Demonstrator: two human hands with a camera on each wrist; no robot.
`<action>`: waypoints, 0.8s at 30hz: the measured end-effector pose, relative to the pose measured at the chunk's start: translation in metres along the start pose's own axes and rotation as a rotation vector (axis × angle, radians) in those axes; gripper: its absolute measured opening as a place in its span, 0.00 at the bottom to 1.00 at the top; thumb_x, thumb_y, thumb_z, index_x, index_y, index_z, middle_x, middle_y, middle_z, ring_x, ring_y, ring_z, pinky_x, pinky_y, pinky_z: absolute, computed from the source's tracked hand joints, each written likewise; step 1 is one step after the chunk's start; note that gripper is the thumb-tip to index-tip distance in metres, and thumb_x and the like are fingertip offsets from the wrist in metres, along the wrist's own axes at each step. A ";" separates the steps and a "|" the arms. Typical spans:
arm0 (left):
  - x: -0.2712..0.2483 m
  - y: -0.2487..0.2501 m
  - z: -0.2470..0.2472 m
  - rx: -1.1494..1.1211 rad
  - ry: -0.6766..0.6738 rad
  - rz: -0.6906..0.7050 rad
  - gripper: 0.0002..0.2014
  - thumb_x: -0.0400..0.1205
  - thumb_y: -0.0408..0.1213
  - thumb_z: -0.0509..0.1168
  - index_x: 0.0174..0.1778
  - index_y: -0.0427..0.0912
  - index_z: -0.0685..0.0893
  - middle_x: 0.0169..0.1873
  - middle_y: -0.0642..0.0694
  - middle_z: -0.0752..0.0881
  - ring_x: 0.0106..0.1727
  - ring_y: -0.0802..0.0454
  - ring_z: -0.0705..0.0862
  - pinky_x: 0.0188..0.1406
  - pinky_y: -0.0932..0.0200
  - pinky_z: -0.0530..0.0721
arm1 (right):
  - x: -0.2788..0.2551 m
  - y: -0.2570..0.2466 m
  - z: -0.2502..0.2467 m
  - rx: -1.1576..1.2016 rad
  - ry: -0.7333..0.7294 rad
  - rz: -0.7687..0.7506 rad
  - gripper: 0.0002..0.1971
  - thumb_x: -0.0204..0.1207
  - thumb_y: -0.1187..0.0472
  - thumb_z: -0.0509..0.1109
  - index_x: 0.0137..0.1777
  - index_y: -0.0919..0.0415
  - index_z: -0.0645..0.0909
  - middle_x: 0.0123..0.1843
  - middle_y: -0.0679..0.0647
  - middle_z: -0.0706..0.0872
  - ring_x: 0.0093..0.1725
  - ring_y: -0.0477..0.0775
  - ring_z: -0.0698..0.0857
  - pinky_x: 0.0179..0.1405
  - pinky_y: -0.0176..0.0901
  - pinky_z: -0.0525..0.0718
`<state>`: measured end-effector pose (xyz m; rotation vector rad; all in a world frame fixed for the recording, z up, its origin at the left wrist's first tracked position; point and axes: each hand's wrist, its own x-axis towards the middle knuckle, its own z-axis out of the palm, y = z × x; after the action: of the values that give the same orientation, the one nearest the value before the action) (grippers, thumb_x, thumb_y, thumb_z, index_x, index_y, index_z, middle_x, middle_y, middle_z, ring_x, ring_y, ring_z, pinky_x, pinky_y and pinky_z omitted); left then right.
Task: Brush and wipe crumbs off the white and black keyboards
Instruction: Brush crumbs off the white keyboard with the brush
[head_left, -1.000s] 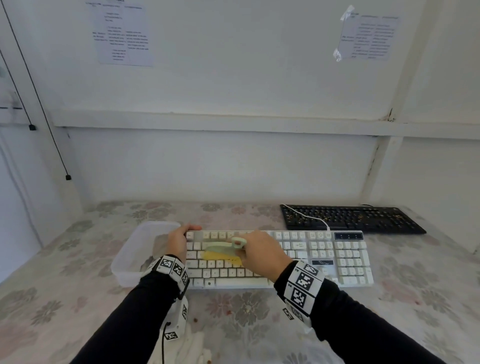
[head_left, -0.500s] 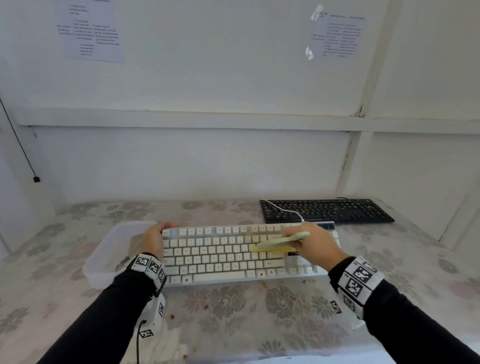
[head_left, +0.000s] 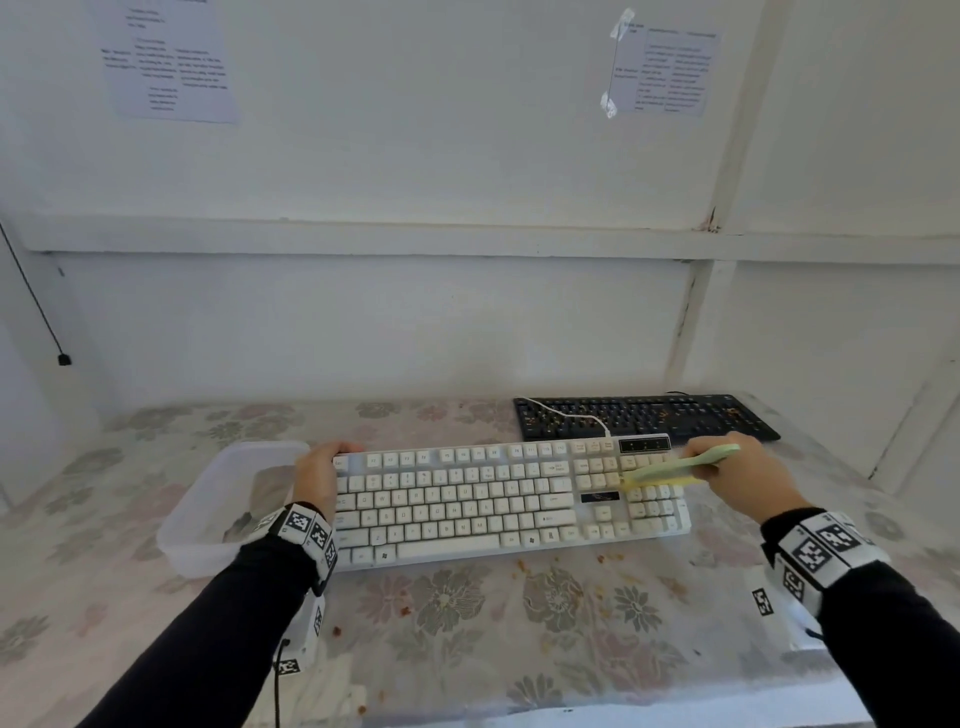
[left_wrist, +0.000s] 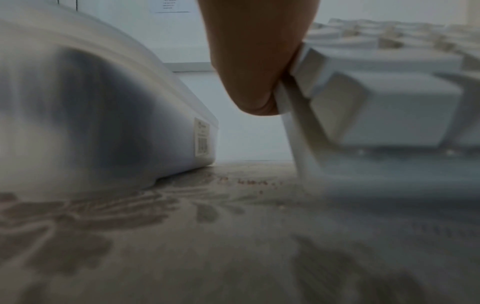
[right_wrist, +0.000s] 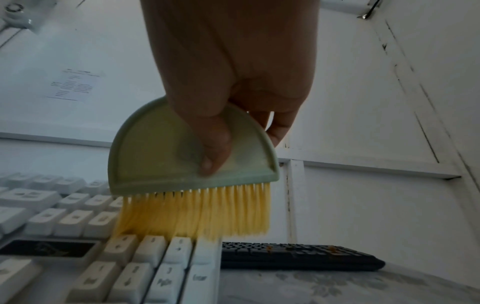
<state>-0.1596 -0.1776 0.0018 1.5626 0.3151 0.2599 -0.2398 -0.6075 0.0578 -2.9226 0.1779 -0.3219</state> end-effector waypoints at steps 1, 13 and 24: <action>0.000 0.001 0.001 -0.004 -0.004 0.002 0.16 0.82 0.33 0.55 0.31 0.41 0.83 0.32 0.43 0.82 0.43 0.41 0.80 0.47 0.47 0.77 | 0.002 0.003 -0.001 -0.013 0.009 0.009 0.22 0.75 0.70 0.65 0.27 0.42 0.70 0.31 0.52 0.81 0.32 0.52 0.81 0.23 0.38 0.71; -0.001 0.004 -0.001 0.008 -0.042 -0.047 0.16 0.84 0.39 0.54 0.34 0.43 0.83 0.30 0.44 0.82 0.40 0.41 0.82 0.44 0.49 0.80 | 0.000 -0.029 -0.017 -0.025 0.121 0.064 0.19 0.71 0.74 0.62 0.32 0.46 0.72 0.33 0.56 0.79 0.34 0.58 0.79 0.24 0.37 0.63; 0.003 0.007 -0.021 -0.009 -0.046 -0.130 0.18 0.85 0.40 0.53 0.33 0.43 0.82 0.24 0.44 0.82 0.25 0.46 0.80 0.26 0.58 0.77 | -0.018 -0.188 0.034 0.310 -0.086 -0.511 0.07 0.75 0.69 0.66 0.41 0.56 0.82 0.34 0.42 0.78 0.36 0.42 0.75 0.31 0.32 0.70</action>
<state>-0.1638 -0.1571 0.0095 1.5300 0.3775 0.1239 -0.2311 -0.4158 0.0601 -2.6213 -0.5861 -0.2648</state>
